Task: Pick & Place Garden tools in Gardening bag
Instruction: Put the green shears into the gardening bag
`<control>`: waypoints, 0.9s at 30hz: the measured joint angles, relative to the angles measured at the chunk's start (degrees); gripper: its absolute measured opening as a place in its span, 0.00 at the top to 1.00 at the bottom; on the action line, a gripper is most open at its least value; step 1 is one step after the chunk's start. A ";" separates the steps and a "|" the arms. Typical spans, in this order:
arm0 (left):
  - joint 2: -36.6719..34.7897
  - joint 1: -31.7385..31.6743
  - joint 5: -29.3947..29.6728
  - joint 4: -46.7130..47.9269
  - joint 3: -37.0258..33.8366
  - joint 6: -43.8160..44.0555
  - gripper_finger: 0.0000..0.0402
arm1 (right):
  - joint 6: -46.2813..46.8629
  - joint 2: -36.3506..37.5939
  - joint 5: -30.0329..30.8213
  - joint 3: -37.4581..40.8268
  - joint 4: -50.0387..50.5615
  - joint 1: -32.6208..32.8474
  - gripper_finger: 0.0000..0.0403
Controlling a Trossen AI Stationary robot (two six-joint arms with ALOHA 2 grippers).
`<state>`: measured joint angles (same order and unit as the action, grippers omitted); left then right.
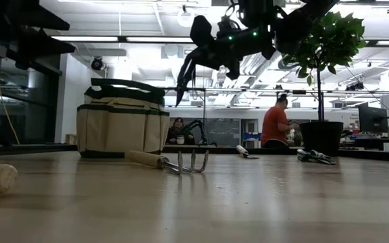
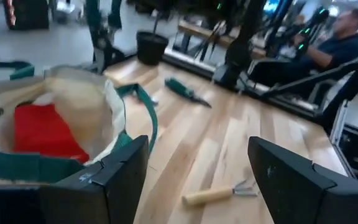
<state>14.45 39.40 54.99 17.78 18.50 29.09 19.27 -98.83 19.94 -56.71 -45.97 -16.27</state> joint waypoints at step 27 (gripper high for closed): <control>-9.83 -0.02 8.14 3.38 -7.93 -1.70 0.33 | 0.50 -1.35 -2.24 -0.01 -2.88 -0.61 0.84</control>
<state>4.62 39.38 63.13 21.16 10.57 27.39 19.76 -100.18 17.70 -56.72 -48.85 -16.88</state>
